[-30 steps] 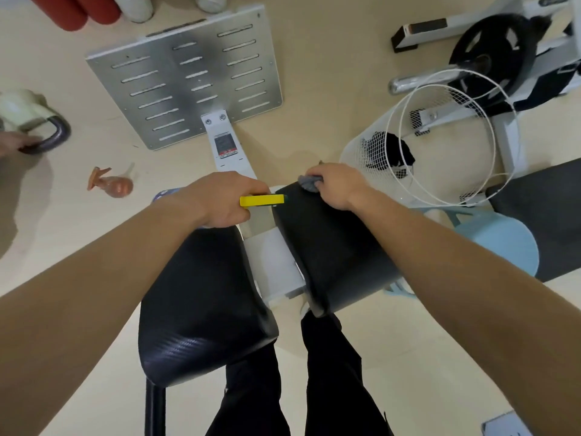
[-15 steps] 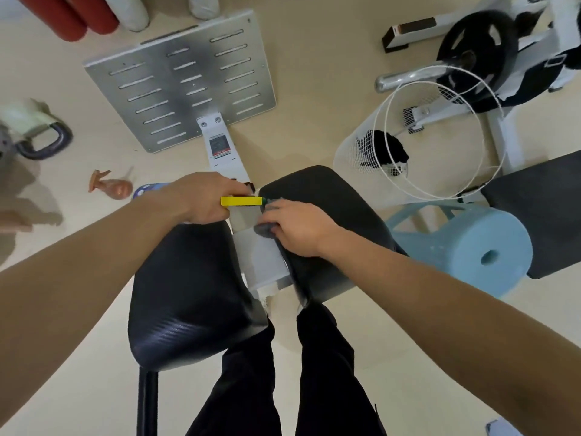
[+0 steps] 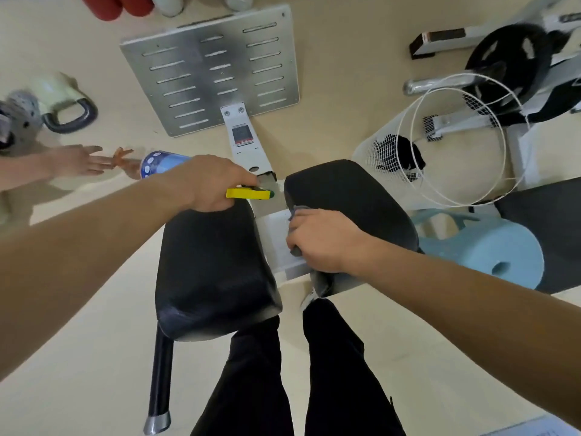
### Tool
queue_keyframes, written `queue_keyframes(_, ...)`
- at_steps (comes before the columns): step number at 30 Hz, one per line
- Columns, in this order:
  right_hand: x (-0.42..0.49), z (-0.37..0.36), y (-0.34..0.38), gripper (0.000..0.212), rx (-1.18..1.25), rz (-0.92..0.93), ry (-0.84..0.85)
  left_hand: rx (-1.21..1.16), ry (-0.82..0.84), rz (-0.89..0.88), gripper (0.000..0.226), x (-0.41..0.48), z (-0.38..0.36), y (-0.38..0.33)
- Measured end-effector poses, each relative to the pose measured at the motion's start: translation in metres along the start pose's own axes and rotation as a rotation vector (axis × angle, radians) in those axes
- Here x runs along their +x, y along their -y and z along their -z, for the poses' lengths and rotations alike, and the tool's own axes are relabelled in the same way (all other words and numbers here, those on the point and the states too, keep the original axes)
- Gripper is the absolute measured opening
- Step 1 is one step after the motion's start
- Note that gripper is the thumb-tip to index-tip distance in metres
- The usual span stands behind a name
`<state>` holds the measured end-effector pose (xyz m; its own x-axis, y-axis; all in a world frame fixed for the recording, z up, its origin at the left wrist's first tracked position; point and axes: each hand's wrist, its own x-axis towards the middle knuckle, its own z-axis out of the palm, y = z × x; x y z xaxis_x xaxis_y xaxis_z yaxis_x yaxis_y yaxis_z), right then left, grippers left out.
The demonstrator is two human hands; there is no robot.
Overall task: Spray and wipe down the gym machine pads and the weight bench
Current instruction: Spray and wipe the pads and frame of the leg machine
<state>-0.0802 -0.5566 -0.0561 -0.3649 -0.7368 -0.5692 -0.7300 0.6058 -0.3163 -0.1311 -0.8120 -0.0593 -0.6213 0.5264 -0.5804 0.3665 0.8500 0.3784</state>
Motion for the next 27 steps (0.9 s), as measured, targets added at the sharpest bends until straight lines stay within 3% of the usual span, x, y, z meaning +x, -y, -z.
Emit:
queue_keyframes(5, -0.052, 0.041, 0.014, 0.022, 0.242, -0.155, 0.036, -0.027, -0.054, -0.142, 0.033, -0.004, -0.008, -0.024)
queue_keyframes(10, -0.111, 0.050, -0.006, 0.021, 0.543, -0.574, -0.317, 0.009, -0.128, -0.304, 0.033, -0.001, -0.014, -0.047)
queue_keyframes(13, -0.131, 0.052, -0.011, 0.022, 0.660, -0.725, -0.389, 0.048, -0.145, -0.351, 0.028, -0.002, -0.018, -0.052)
queue_keyframes(18, -0.129, 0.048, -0.010, 0.027, 0.738, -0.767, -0.403, 0.098, -0.080, -0.283, 0.020, -0.002, -0.017, -0.050)
queue_keyframes(27, -0.073, 0.046, -0.019, 0.032, 0.748, -0.674, -0.441, 0.179, -0.057, -0.130, 0.034, 0.002, -0.021, -0.022)
